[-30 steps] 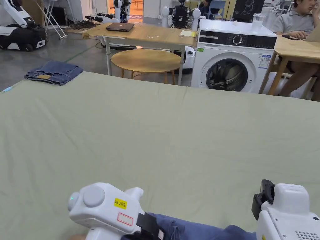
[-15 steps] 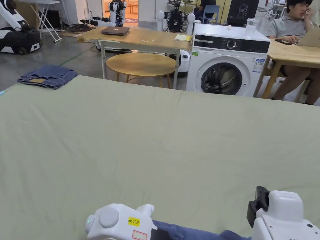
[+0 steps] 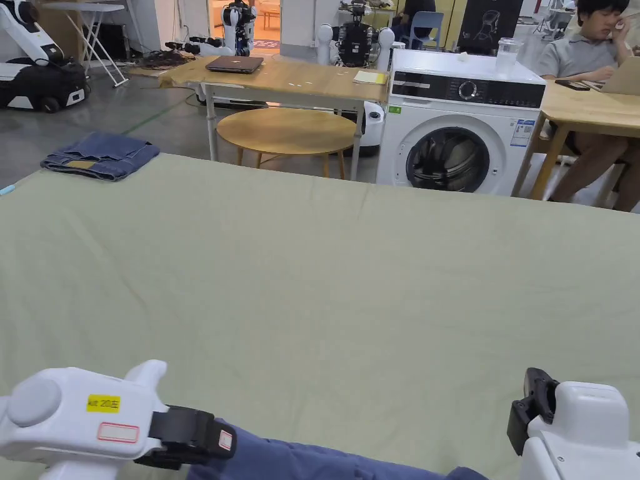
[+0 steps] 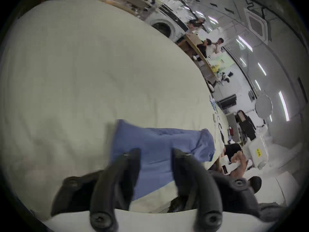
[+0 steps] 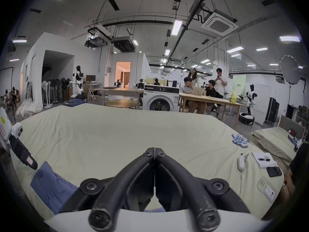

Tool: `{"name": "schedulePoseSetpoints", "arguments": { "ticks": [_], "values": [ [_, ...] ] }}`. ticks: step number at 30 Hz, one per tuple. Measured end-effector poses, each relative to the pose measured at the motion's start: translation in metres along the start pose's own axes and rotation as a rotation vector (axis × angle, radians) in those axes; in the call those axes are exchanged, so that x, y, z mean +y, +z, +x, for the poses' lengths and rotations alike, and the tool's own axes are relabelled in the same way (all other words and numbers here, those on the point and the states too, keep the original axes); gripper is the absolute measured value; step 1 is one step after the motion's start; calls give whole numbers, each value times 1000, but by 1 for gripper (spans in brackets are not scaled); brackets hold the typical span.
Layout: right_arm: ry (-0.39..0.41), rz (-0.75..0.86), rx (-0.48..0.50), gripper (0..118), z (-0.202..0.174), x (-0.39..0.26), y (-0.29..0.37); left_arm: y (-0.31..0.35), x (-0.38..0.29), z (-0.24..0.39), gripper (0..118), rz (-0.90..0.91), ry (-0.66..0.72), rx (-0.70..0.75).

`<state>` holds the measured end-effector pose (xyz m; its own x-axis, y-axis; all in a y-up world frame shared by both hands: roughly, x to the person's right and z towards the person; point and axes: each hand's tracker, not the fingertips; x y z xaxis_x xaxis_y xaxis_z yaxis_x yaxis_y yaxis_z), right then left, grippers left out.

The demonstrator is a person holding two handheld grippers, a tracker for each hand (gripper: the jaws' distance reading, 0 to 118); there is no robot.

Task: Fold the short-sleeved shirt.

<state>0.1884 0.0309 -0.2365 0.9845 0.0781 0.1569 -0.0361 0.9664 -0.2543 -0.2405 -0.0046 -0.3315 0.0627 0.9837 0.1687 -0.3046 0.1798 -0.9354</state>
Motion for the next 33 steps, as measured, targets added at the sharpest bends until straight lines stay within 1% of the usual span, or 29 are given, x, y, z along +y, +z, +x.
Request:
{"name": "schedulePoseSetpoints", "arguments": {
  "ticks": [1,2,4,7,9,10,11,12,13,14,15,16,17,18,21,23,26,29,31,33],
  "values": [
    [-3,2,1,0,0,1,0,8,2,-5,49,0,11,-11],
    [-8,1,6,0,1,2,0,45,8,-35,52,-129,-209,696],
    [-11,0,6,0,1,2,-1,55,8,-52,54,-142,-190,649],
    [-9,-2,5,0,1,3,-1,54,0,-77,56,-183,-140,585],
    [-9,-2,4,0,1,4,-1,45,-7,-96,56,-210,-83,541],
    [-8,-2,4,0,1,4,-1,45,-9,-105,56,-209,-64,503],
    [-6,-3,2,0,1,3,0,43,-10,-111,56,-189,-49,390],
    [-5,-5,1,0,0,3,0,40,-11,-116,56,-163,-26,325],
    [-6,-6,2,0,1,3,0,38,-5,-128,56,-147,-7,309],
    [-7,-8,2,0,1,2,0,34,-6,-132,52,-150,-14,296],
    [-9,-11,1,0,1,2,1,30,-7,-132,38,-159,-26,294],
    [-11,-12,0,0,1,1,2,26,-8,-131,20,-160,-35,303],
    [-13,-14,-2,0,2,1,2,23,-8,-130,8,-158,-62,337],
    [-13,-18,-1,0,2,1,2,22,-9,-131,7,-150,-76,408],
    [-9,-19,-4,0,3,0,3,25,-11,-122,5,-130,-67,404],
    [-3,-20,-8,0,4,1,4,28,-11,-109,4,-113,-88,455],
    [0,-17,-10,0,6,2,4,35,-12,-81,4,-87,-111,451],
    [0,-16,-8,0,7,4,3,44,-6,-45,4,-57,-211,491],
    [1,-17,-5,0,6,5,2,56,0,-27,4,-37,-205,497],
    [3,-15,4,0,5,6,0,69,3,1,4,1,-247,581]
  ]
}}
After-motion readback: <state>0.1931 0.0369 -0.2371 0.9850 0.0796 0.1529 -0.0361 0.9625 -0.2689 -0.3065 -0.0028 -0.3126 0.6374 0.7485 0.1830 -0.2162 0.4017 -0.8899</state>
